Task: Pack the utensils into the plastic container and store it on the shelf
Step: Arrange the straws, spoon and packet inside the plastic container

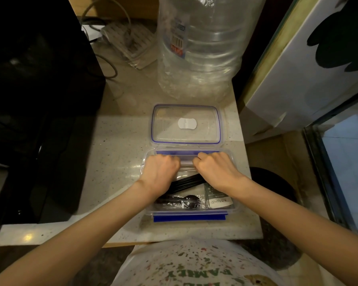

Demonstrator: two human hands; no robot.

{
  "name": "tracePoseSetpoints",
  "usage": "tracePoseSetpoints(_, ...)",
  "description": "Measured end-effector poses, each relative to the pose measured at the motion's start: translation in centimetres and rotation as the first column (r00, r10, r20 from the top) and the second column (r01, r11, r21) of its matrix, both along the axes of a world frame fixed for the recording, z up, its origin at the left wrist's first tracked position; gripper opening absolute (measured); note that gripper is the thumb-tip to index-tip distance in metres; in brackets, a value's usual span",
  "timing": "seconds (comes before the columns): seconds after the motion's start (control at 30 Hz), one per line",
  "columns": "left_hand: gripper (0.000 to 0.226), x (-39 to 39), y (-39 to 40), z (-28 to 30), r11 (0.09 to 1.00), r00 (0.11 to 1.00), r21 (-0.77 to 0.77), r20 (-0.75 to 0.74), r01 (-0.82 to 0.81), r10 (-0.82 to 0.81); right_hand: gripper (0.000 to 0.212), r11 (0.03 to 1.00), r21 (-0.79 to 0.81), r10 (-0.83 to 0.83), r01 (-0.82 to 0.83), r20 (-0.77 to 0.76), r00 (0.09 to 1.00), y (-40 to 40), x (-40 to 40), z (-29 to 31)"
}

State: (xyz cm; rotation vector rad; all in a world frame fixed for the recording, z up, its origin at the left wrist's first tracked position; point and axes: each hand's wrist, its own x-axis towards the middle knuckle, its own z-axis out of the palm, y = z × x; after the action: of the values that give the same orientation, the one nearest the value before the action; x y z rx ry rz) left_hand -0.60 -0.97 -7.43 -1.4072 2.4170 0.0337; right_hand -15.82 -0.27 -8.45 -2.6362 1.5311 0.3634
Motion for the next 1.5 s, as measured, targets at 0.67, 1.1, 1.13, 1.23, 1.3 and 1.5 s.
tracePoseSetpoints(0.67,0.016,0.3,0.4,-0.9,0.999,0.979,-0.044,-0.201,0.001,-0.01,0.014,0.998,-0.005,-0.056,0.058,0.178,0.982,0.0,-2.1,2.3)
tracePoseSetpoints(1.1,0.026,-2.2,1.7,-0.4,0.979,0.907,0.199,-0.418,0.035,0.053,0.027,0.978,0.205,0.082,-0.036,-0.222,0.972,2.7,-2.5,5.3)
tracePoseSetpoints(1.13,0.025,-2.2,1.8,-0.4,0.979,0.91,0.202,-0.41,0.031,0.056,0.026,0.976,0.216,0.08,-0.031,-0.221,0.972,2.8,-2.5,5.2)
tracePoseSetpoints(1.23,0.024,-1.8,1.7,-0.7,0.977,0.906,0.215,-0.415,0.008,0.084,0.029,0.97,0.241,0.078,-0.025,-0.211,0.974,2.8,-2.5,4.9)
tracePoseSetpoints(1.3,0.024,-1.8,1.6,-0.8,0.977,0.904,0.212,-0.418,0.007,0.085,0.031,0.966,0.256,0.079,-0.021,-0.22,0.972,2.8,-2.5,4.8)
tracePoseSetpoints(1.5,0.021,-1.9,1.5,-0.9,0.976,0.894,0.217,-0.438,0.004,0.094,0.021,0.962,0.272,0.081,-0.022,-0.207,0.975,2.9,-2.4,4.3)
